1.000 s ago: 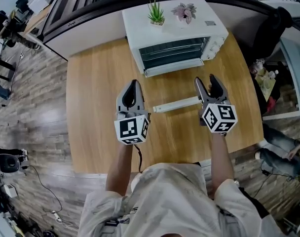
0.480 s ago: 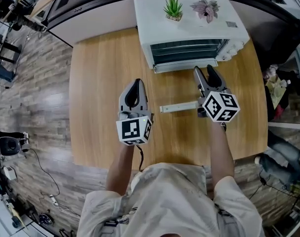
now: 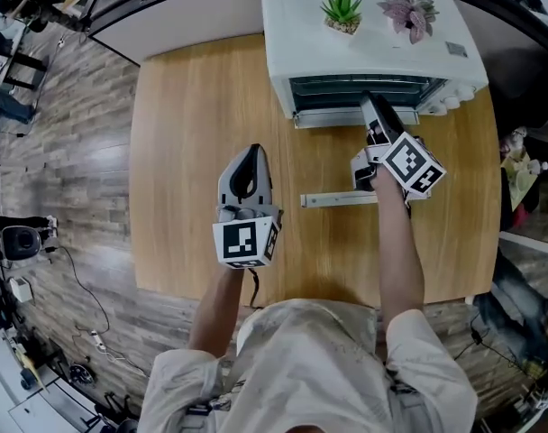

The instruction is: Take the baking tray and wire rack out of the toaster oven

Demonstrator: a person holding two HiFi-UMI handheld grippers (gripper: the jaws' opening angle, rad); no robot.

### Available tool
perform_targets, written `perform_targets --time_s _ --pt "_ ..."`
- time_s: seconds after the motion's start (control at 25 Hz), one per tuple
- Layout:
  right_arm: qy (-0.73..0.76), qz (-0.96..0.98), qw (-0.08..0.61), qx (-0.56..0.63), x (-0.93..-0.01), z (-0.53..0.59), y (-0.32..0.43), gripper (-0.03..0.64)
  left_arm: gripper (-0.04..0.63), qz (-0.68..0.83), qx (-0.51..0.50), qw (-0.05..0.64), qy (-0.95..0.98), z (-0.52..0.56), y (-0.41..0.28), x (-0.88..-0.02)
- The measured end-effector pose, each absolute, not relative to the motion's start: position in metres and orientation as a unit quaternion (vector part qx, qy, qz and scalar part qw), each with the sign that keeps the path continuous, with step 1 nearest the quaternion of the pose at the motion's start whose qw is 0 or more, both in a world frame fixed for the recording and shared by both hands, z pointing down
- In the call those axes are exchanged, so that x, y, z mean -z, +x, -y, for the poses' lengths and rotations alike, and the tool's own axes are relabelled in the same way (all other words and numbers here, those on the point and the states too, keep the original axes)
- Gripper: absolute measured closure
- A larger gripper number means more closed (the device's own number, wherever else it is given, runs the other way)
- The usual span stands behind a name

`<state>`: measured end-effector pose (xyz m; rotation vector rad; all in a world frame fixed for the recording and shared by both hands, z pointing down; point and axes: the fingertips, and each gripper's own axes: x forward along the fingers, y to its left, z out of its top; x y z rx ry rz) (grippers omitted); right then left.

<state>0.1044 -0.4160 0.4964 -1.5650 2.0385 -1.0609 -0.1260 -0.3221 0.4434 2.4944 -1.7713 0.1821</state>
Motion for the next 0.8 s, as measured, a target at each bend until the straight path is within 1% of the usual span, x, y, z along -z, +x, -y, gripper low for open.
perform_targets --time_s 0.16,0.24,0.56,0.76,0.8 --pt "-0.542 -0.7 0.215 0.411 -0.508 0.432 0.101 0.391 0.581 0.583 -0.066 0.043 0.809 0.324 -0.13 -0.45" --pt "-0.541 -0.691 0.231 0.42 -0.512 0.439 0.102 0.411 0.581 0.585 -0.068 0.045 0.807 0.324 -0.131 -0.453" --pt "-0.53 -0.666 0.274 0.448 -0.519 0.465 0.101 0.42 0.581 0.593 -0.082 0.059 0.799 0.324 -0.136 -0.469" --pt "-0.523 -0.644 0.306 0.467 -0.523 0.475 0.104 0.45 0.581 0.599 -0.086 0.068 0.793 0.324 -0.141 -0.476" --pt "-0.52 -0.641 0.313 0.471 -0.523 0.477 0.105 0.465 0.581 0.6 -0.087 0.069 0.792 0.324 -0.142 -0.478"
